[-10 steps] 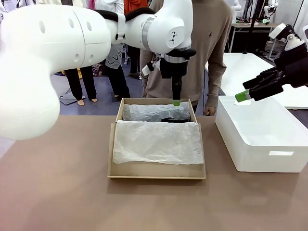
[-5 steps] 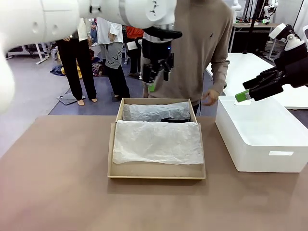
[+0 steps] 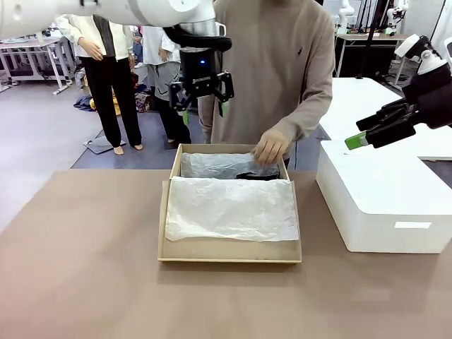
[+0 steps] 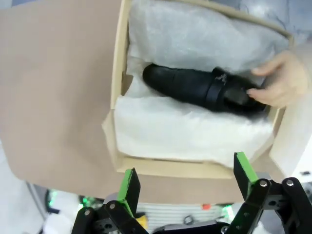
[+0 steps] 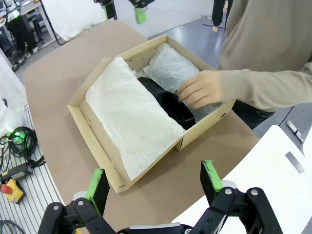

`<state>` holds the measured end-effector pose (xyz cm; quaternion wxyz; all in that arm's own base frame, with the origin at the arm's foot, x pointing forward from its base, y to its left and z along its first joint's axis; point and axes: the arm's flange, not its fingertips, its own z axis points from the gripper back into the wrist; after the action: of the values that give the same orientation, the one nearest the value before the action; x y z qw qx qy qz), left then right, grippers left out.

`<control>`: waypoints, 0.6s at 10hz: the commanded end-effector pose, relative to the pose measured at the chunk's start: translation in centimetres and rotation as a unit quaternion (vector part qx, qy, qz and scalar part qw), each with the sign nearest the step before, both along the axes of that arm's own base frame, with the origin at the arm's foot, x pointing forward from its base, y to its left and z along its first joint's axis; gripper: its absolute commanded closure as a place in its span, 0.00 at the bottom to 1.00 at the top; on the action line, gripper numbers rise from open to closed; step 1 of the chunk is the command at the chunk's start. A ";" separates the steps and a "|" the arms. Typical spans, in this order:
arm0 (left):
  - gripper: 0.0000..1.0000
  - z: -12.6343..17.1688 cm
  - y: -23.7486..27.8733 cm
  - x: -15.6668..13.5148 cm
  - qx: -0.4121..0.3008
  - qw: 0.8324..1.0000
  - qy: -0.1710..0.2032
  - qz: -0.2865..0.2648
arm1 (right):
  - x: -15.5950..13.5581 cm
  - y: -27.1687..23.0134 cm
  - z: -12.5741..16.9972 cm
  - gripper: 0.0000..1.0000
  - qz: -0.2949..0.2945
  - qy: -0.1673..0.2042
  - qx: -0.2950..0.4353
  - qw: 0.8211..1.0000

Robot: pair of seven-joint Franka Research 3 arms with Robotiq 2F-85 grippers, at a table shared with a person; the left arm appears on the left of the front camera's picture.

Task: Pack the shoes into the box.
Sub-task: Close the Shoes Box.

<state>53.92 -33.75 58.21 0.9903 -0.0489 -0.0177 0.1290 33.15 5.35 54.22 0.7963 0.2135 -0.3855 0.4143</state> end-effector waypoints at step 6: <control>0.00 -0.4 1.4 -0.1 -0.001 1.000 0.010 -0.029 | 0.2 0.0 0.0 0.00 0.009 -0.006 0.006 1.000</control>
<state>53.68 -32.67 57.75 0.9936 -0.0527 -0.0039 0.0996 33.15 5.35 54.23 0.7963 0.2135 -0.3856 0.4143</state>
